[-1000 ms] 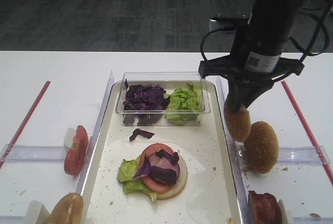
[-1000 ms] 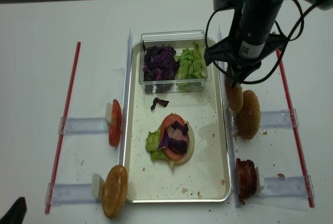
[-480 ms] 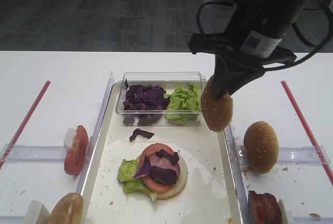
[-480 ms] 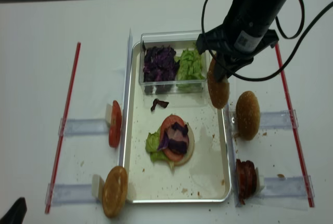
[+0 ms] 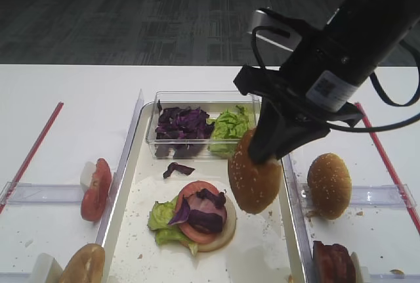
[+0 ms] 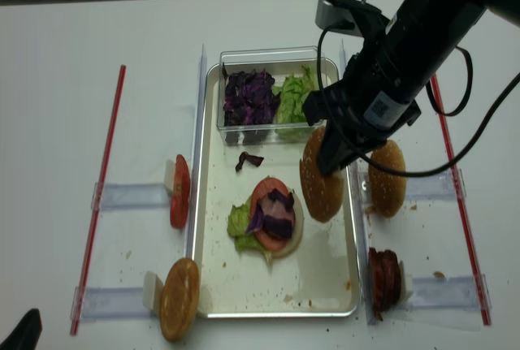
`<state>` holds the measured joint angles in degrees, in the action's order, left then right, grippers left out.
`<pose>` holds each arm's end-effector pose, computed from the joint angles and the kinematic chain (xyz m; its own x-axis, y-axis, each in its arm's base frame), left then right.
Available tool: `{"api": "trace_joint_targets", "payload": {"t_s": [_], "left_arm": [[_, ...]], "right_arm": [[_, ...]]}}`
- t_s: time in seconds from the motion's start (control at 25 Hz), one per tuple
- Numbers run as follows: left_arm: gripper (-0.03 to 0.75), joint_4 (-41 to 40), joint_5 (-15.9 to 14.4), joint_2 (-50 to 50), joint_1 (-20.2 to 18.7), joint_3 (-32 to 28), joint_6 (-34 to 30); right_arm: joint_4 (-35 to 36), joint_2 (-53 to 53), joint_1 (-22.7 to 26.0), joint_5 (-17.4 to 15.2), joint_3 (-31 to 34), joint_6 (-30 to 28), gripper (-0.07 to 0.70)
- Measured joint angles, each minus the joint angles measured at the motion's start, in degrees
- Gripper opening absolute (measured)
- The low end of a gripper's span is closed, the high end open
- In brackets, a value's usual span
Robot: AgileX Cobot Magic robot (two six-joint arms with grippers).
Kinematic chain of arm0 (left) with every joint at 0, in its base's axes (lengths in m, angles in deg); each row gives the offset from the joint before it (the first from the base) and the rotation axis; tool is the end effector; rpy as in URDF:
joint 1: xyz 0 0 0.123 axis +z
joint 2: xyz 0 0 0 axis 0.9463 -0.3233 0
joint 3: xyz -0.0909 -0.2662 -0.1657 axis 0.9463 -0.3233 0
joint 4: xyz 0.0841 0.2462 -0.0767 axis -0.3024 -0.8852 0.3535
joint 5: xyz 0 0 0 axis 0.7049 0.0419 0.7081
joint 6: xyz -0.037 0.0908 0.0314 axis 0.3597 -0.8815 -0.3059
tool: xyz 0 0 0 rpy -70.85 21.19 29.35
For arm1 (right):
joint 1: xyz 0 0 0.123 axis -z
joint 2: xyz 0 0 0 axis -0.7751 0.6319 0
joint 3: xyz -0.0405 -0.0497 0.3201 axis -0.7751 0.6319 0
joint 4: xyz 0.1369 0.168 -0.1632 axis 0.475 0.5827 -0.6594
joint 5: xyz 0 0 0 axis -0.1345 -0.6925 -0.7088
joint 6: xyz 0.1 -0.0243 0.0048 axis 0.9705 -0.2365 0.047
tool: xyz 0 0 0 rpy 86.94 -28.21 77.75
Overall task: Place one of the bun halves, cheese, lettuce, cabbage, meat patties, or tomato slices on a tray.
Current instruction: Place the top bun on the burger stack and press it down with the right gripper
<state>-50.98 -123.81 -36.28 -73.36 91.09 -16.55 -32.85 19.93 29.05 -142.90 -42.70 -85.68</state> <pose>-0.0268 0.0040 0.2667 -0.5587 -0.0205 -0.8291 -0.0088 0.9998 -0.0189 0.2762 0.1740 0.2954 -0.9365 -0.3394 -0.0881 -0.3262 0.7507 0.5744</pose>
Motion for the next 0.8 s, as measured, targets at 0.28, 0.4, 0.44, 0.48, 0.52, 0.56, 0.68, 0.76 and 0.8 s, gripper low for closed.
{"api": "trace_joint_targets", "payload": {"t_s": [0.28,0.4,0.44,0.48,0.52,0.56,0.68,0.76,0.8], "left_arm": [[0.493,0.0,0.0,0.0,0.0,0.0,0.0],[0.493,0.0,0.0,0.0,0.0,0.0,0.0],[0.493,0.0,0.0,0.0,0.0,0.0,0.0],[0.492,0.0,0.0,0.0,0.0,0.0,0.0],[0.493,0.0,0.0,0.0,0.0,0.0,0.0],[0.493,0.0,0.0,0.0,0.0,0.0,0.0],[0.493,0.0,0.0,0.0,0.0,0.0,0.0],[0.493,0.0,0.0,0.0,0.0,0.0,0.0],[0.493,0.0,0.0,0.0,0.0,0.0,0.0]], "right_arm": [[3.6,-1.1,0.0,0.2,3.9,-3.4,0.120],[4.1,-1.1,0.0,0.2,4.0,-4.2,0.120],[4.4,-1.1,0.0,0.2,4.0,-4.6,0.120],[4.7,-1.1,0.0,0.2,4.0,-5.2,0.120],[5.1,-1.1,0.0,0.3,4.1,-5.6,0.120],[5.5,-1.1,0.0,0.3,4.2,-6.0,0.120],[6.2,-1.1,0.0,0.3,4.2,-7.2,0.120],[6.2,-1.1,0.0,0.3,4.2,-7.5,0.120],[6.2,-1.1,0.0,0.3,4.2,-7.7,0.120]]}}
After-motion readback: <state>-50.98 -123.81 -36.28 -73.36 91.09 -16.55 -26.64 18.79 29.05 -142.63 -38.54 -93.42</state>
